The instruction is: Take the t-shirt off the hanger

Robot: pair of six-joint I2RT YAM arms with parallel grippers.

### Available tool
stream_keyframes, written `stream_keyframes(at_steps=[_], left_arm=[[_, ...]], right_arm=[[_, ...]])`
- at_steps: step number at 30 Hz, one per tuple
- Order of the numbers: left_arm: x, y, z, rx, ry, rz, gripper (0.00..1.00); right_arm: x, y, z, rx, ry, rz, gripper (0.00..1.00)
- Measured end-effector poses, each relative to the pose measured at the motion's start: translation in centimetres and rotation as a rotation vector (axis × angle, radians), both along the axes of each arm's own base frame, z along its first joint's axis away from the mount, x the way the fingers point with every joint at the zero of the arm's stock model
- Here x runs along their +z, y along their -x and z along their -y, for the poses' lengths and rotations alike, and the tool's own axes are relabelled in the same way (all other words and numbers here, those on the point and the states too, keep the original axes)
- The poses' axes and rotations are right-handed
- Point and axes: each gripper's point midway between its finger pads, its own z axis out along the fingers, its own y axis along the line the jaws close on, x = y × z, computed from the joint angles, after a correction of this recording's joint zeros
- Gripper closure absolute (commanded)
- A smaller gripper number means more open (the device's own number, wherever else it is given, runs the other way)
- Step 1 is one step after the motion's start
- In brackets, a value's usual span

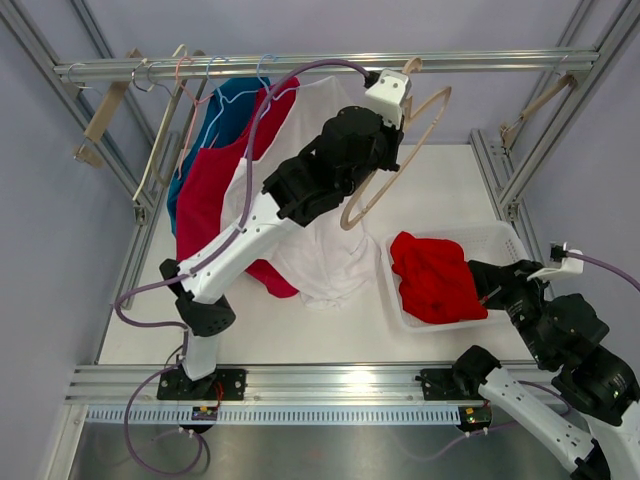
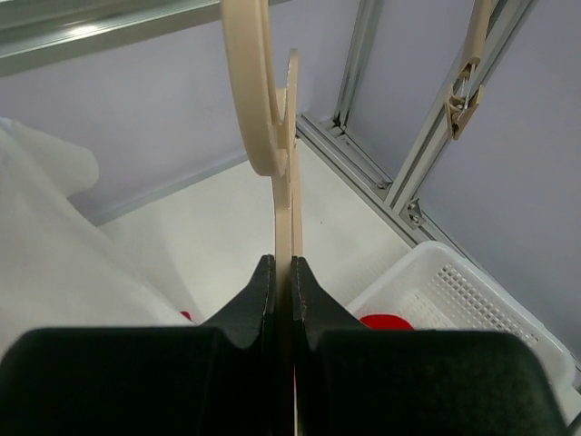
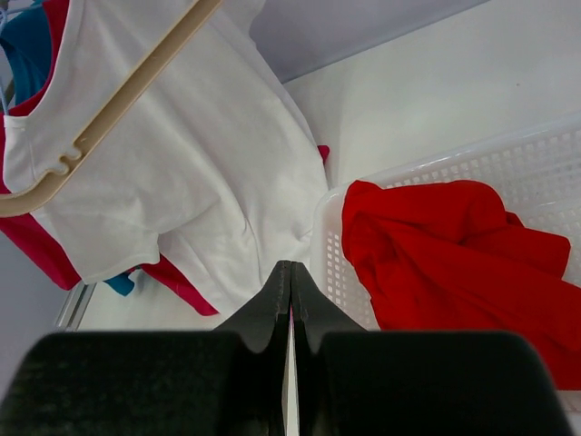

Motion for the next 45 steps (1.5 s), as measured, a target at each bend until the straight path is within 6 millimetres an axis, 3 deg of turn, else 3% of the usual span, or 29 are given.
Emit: stream_keyframes(at_steps=[6,14,20,45], left_arm=[[-0.6,-2.4,1.7,-0.003,0.017,0.034,1.0],[-1.6,-7.2,1.4,0.026,0.048,0.053,1.0],[-2.2,-9.1,1.6,0.029,0.079,0.049,1.0],[-3.5,-10.7,2.1,0.037,0.097,0.06,1.0]], right_arm=[[0.3,0.6,-1.1,0.073,-0.014,0.016,0.94],[-0.7,0.5,-2.7,0.142,-0.004,0.002,0.94],[-0.9,0.3,-3.5,0.178,0.005,-0.001,0.93],[-1.4,0.1,-4.2,0.209,0.034,-0.003,0.92]])
